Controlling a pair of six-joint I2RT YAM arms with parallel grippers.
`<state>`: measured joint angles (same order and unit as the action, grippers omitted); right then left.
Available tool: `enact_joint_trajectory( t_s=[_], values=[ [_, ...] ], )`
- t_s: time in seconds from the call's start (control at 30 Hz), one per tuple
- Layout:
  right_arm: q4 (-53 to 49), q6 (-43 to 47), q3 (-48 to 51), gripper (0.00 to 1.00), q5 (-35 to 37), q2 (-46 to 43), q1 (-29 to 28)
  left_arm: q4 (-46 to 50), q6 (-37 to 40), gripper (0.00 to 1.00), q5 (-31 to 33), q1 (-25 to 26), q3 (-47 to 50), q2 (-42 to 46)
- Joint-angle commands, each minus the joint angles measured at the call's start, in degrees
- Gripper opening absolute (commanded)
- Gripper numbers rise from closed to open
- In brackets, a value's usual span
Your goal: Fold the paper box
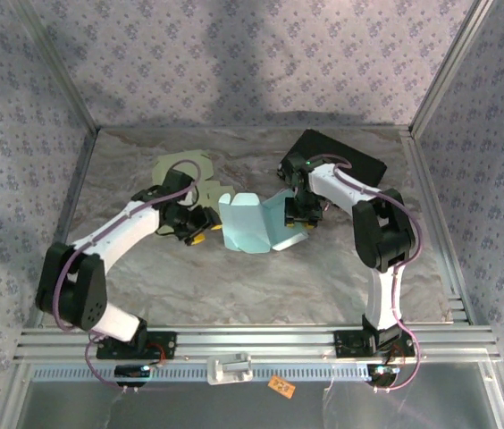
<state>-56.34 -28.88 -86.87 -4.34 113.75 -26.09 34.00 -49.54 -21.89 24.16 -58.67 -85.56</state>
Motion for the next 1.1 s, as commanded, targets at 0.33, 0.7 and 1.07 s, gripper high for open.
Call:
enact_joint_trajectory(
  t_s=[0.33, 0.7, 1.07],
  values=[
    [0.7, 0.4, 1.9, 0.43, -1.5, -1.9, 0.4, 0.9, 4.4, 0.51, 3.0, 3.3, -9.7, -8.4],
    [0.6, 0.4, 2.0, 0.44, -1.9, -2.0, 0.4, 0.5, 5.8, 0.32, 4.9, 5.9, -12.1, -12.1],
    [-0.1, -4.1, 0.1, 0.51, -2.1, -7.0, -0.3, 16.9, 12.8, 0.00, 12.3, 7.7, -23.7, -11.3]
  ],
)
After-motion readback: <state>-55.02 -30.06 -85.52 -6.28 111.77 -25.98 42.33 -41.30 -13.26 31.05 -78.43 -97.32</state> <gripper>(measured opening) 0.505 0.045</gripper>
